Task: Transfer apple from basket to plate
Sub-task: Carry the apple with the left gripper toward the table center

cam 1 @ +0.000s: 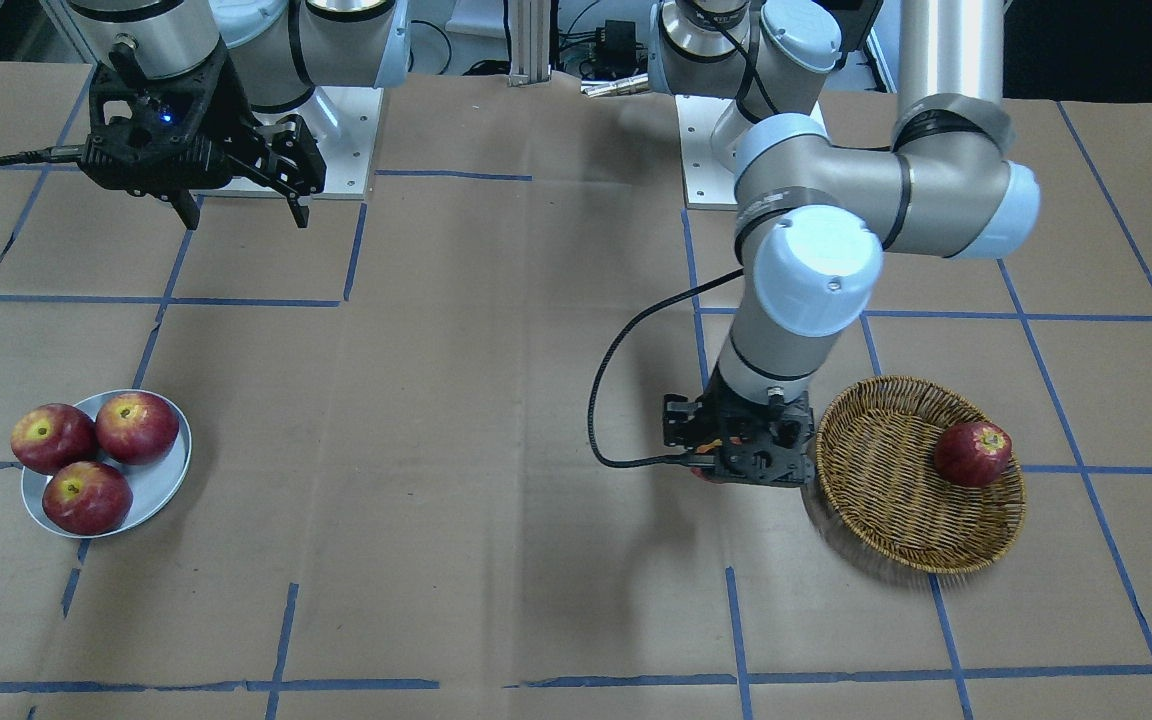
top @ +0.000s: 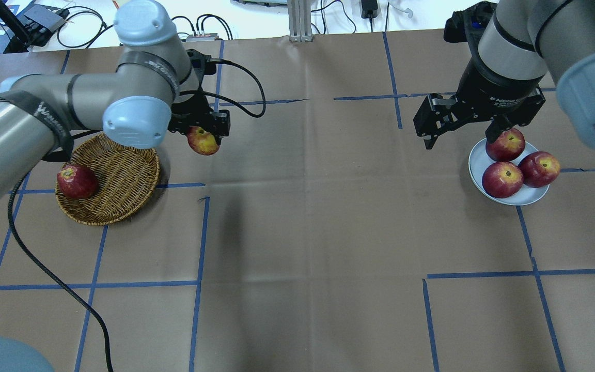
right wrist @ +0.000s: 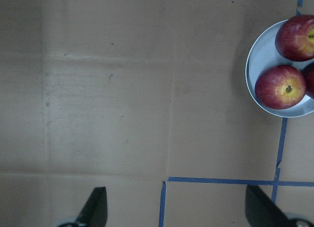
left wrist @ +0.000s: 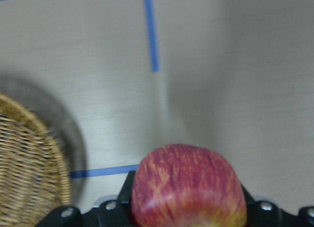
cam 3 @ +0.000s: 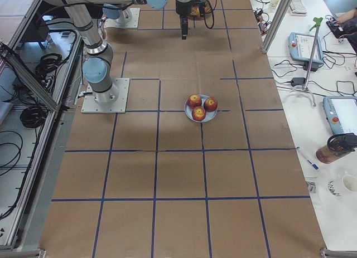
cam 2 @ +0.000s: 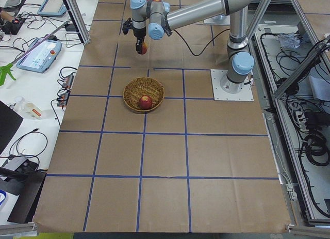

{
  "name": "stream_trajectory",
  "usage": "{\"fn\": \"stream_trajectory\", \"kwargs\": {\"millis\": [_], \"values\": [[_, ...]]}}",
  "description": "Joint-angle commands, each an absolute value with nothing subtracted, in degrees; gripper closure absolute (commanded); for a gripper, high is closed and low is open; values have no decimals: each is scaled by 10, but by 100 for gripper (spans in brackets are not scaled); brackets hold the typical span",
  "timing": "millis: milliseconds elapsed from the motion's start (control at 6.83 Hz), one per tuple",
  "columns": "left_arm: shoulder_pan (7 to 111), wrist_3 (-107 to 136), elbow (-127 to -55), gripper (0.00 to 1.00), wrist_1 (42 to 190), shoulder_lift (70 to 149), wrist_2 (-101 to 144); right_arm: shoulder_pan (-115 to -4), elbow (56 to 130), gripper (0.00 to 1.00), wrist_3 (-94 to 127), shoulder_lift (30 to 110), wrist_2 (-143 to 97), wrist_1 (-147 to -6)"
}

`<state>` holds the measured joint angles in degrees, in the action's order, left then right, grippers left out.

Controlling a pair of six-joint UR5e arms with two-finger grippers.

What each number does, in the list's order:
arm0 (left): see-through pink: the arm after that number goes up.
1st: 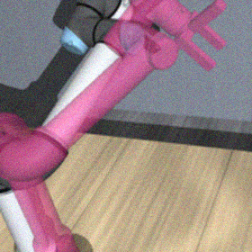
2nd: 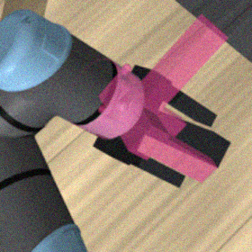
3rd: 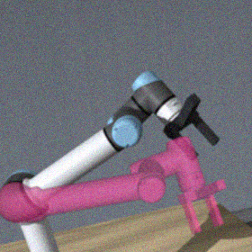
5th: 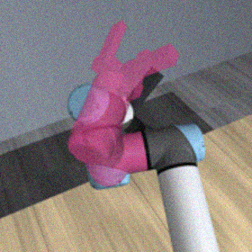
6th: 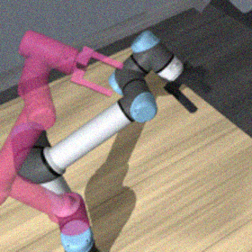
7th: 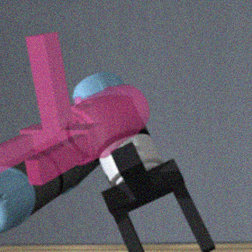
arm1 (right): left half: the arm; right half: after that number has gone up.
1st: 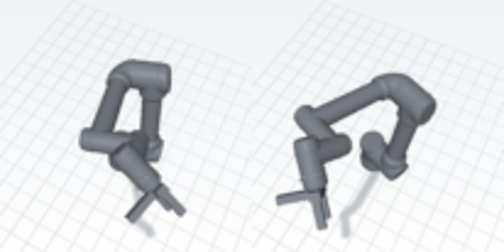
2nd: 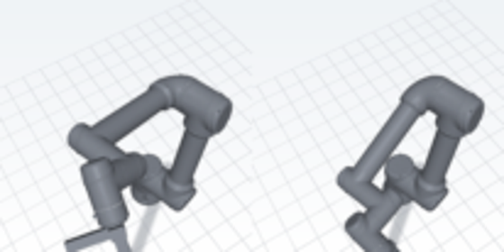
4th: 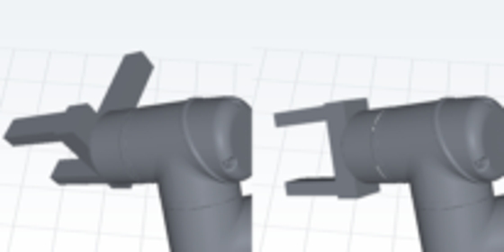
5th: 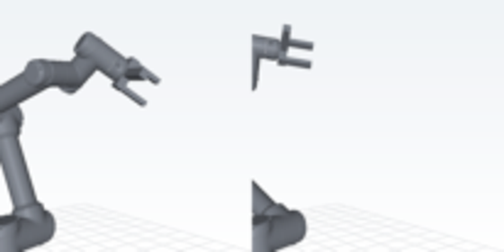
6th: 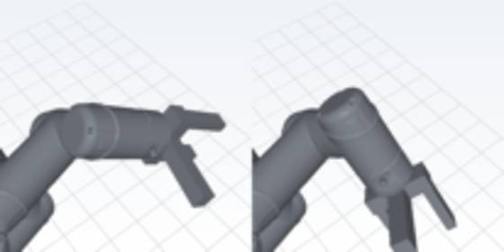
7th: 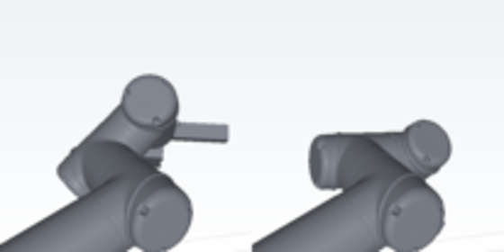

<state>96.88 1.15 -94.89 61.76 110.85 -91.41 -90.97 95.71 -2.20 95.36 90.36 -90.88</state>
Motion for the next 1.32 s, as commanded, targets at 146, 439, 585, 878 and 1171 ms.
{"fn": "stream_trajectory", "kwargs": {"millis": [146,439,585,878,1171], "values": [[1080,152,-846,45,594,1228,-912,-910,957,0,-22,954,904,-909],[1095,157,-837,45,590,1261,-914,-910,957,0,-22,954,904,-909],[1095,156,-832,45,588,1270,-914,-910,957,0,-22,954,904,-909],[1099,161,-831,45,588,1281,-913,-910,957,0,-22,954,904,-909],[1101,165,-833,43,588,1286,-911,-910,957,0,-22,954,904,-909]]}}
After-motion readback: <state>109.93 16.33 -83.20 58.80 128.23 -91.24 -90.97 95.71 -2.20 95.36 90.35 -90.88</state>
